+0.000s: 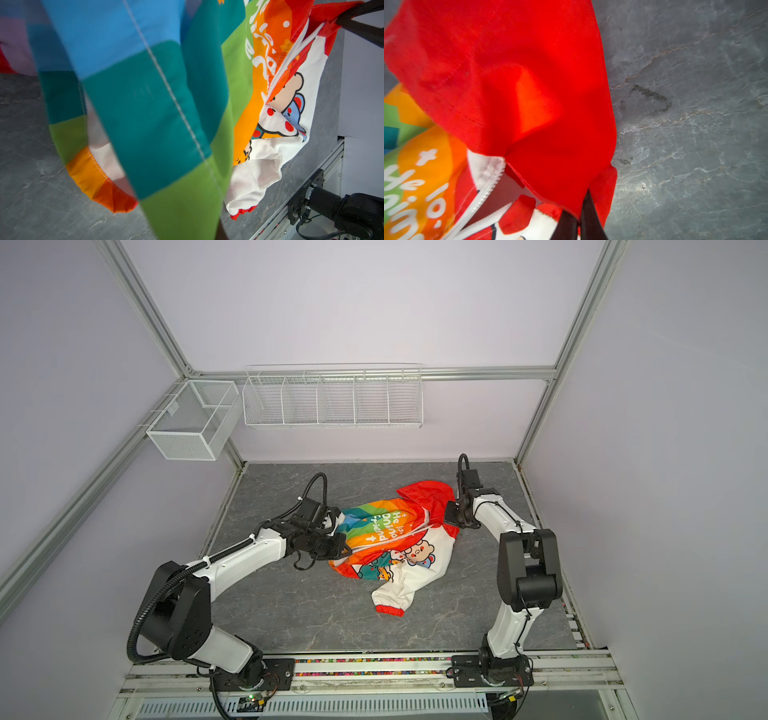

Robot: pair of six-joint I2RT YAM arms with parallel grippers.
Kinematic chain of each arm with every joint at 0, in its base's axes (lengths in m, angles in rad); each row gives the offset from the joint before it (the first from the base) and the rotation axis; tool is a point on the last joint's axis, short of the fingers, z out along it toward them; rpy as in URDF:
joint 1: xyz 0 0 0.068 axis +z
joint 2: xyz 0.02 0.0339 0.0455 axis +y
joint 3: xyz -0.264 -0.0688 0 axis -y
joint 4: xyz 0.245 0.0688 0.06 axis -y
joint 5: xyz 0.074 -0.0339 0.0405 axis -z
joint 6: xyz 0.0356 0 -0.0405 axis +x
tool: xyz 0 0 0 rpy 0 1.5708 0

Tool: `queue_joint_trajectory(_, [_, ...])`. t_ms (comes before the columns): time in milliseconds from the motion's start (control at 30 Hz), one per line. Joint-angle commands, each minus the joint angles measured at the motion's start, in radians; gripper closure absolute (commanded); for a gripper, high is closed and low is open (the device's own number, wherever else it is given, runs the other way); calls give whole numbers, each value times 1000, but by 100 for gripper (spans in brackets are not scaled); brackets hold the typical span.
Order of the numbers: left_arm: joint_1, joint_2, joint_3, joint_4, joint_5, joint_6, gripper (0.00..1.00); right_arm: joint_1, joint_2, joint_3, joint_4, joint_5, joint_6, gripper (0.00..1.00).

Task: Zip up the jacket

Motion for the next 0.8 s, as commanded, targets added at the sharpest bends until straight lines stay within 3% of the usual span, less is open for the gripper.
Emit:
queue_joint_trajectory(0, [5, 2, -8, -14, 3, 22, 100, -30, -32, 25, -4, -87, 25, 93])
queue_joint_trajectory(133, [6, -1, -14, -8, 1, 19, 100, -46, -23, 29, 25, -151, 42, 93])
queue_joint_trajectory(533, [5, -7, -19, -2, 8, 12, 100, -52, 149, 71, 69, -193, 75, 93])
queue_joint_trajectory(633, [5, -8, -17, 0, 15, 11, 100, -54, 161, 72, 70, -202, 74, 84])
queue_joint_trajectory(767, [6, -9, -17, 1, 23, 12, 100, -58, 127, 56, 72, -206, 72, 58])
